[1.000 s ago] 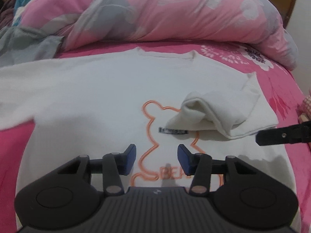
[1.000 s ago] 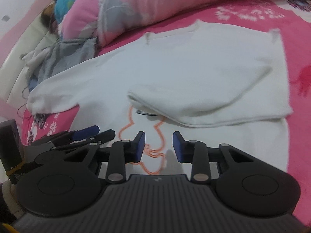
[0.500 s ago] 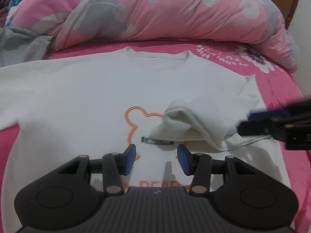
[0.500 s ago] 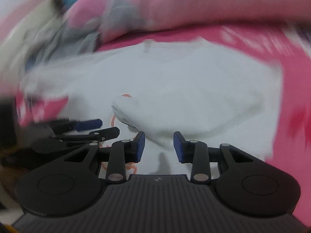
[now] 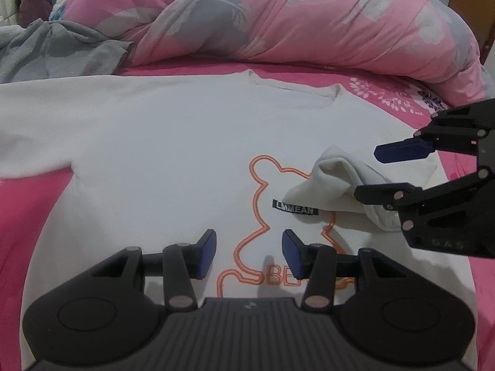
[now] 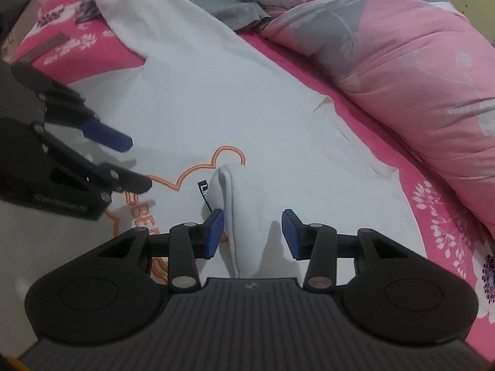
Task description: Fold clothes
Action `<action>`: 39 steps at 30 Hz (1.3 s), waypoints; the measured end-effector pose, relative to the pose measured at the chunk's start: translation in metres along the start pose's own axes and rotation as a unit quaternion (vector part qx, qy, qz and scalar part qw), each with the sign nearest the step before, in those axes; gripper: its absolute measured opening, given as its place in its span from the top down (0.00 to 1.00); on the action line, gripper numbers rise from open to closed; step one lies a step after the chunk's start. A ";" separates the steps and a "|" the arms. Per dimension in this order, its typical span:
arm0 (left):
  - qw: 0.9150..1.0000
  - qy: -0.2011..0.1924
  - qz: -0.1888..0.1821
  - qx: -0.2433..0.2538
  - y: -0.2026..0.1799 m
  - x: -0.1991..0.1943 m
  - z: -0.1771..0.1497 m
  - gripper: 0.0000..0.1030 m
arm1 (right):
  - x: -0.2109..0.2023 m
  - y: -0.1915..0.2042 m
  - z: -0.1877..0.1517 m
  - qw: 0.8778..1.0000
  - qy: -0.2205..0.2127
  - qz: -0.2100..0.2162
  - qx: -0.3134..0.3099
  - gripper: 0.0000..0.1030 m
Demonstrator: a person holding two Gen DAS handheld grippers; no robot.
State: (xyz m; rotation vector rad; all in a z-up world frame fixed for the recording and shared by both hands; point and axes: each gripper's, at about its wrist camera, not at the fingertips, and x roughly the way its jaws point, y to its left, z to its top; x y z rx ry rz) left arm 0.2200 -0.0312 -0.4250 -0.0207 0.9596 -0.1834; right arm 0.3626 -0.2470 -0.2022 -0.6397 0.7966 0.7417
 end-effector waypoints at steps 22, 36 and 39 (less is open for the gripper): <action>1.000 0.000 0.000 0.008 0.000 -0.009 -0.010 0.52 | 0.008 0.028 0.003 0.997 0.014 -0.016 -0.069 0.54; 0.996 -0.005 -0.078 0.030 -0.027 -0.002 -0.010 0.42 | -0.007 -0.084 -0.038 0.920 -0.034 0.102 0.376 0.93; 0.995 -0.001 -0.093 0.035 -0.037 0.003 -0.007 0.42 | -0.013 -0.113 -0.081 0.842 -0.061 0.129 0.521 0.93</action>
